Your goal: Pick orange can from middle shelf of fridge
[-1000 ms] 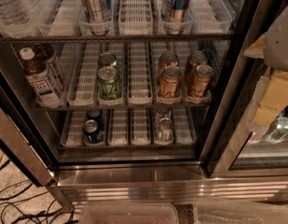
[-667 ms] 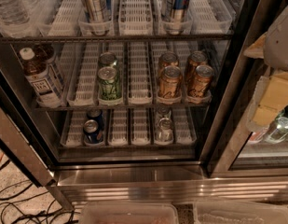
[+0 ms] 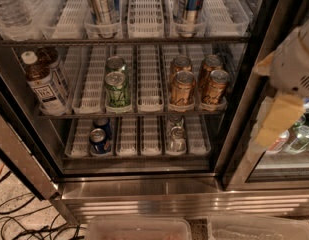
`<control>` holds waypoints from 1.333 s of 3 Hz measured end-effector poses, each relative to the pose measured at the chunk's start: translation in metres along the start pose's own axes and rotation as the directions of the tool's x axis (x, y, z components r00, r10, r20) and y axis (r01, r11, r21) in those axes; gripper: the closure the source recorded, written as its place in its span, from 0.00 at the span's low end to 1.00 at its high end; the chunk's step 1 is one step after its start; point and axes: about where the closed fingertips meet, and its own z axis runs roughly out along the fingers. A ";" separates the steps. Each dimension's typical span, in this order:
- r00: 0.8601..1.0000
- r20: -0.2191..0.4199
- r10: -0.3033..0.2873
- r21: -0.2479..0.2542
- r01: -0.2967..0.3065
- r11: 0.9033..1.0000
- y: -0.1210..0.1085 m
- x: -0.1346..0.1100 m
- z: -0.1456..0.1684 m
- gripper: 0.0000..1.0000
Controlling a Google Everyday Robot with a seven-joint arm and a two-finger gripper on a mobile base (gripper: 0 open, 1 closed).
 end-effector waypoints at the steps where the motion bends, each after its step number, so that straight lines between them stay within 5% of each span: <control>1: 0.993 0.110 0.031 -0.001 -0.031 1.000 0.041 -0.011 0.028 0.00; 2: 0.971 0.235 0.050 -0.014 -0.048 0.999 0.085 -0.022 0.065 0.00; 3: 0.927 0.360 0.101 -0.046 -0.090 0.995 0.119 -0.047 0.112 0.00; 4: 0.853 0.492 0.173 -0.051 -0.170 0.984 0.123 -0.101 0.131 0.00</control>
Offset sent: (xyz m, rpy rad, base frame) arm -0.0581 0.1175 -0.1494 0.5732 -0.1905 -0.0376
